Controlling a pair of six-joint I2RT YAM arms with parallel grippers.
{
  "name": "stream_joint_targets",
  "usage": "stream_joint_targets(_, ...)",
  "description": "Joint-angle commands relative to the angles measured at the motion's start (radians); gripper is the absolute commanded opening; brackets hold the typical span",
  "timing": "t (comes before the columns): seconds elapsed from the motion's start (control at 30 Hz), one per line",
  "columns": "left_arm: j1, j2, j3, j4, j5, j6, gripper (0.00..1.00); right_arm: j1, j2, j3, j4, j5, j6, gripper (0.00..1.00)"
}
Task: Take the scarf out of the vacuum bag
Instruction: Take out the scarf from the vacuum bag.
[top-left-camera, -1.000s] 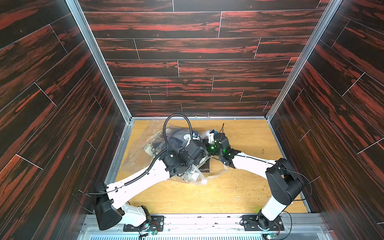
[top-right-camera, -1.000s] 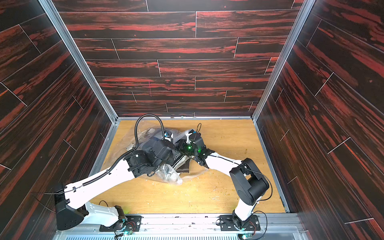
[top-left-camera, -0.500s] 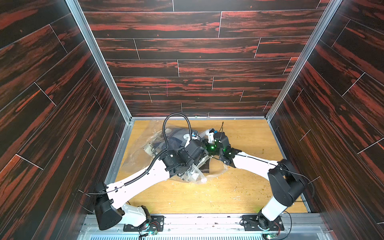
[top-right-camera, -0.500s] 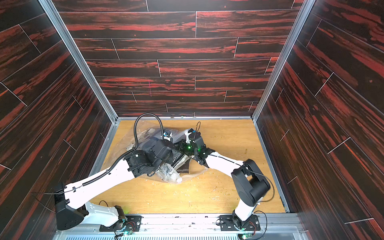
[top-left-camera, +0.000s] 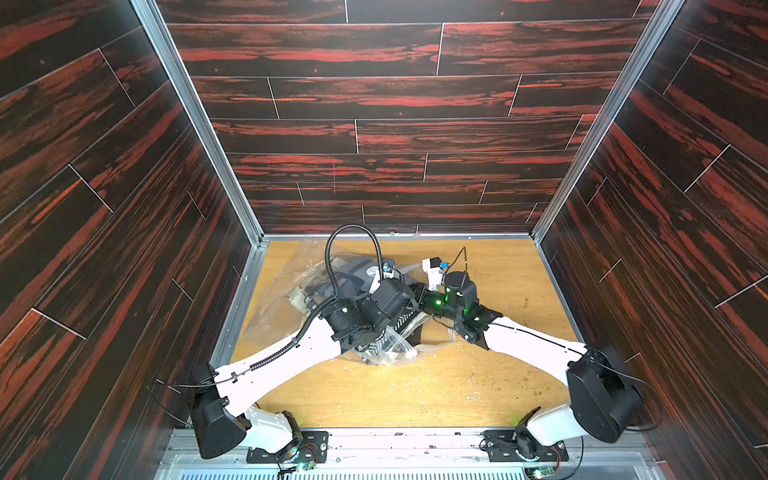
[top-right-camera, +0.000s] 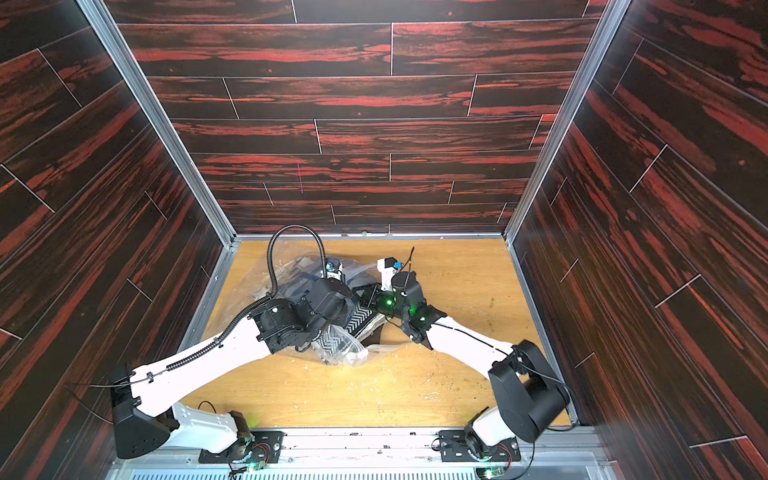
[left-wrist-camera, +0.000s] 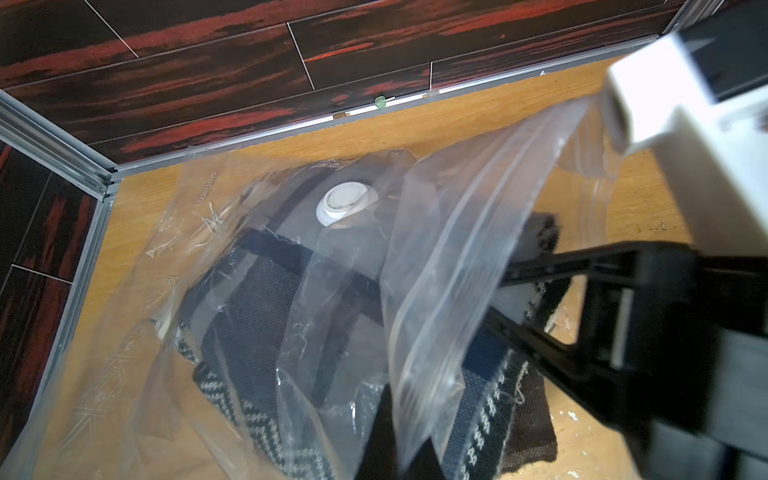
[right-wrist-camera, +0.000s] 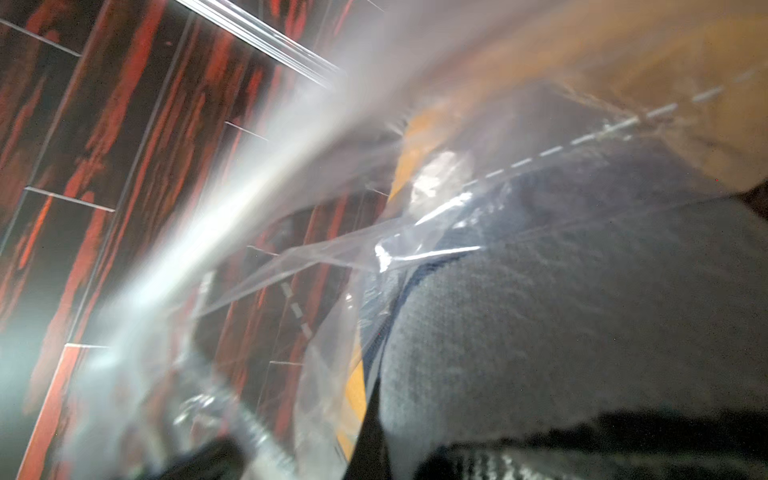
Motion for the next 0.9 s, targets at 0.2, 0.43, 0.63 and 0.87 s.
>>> stream_joint_targets(0.2,0.013,-0.011,0.041,-0.034,-0.065,-0.004,0.00,-0.020,-0.146,-0.062,0.075,-0.009,-0.064,0.00)
stream_joint_targets(0.43,0.016,0.010,0.054,-0.044,-0.062,0.008,0.00,-0.033,-0.253,-0.021,-0.291,0.053,-0.151,0.00)
stream_joint_targets(0.63,0.016,0.051,0.072,-0.035,-0.043,0.039,0.00,-0.079,-0.337,0.010,-0.614,0.080,-0.239,0.00)
stream_joint_targets(0.87,0.017,0.084,0.093,-0.032,-0.012,0.063,0.00,-0.152,-0.313,0.041,-0.923,0.054,-0.344,0.00)
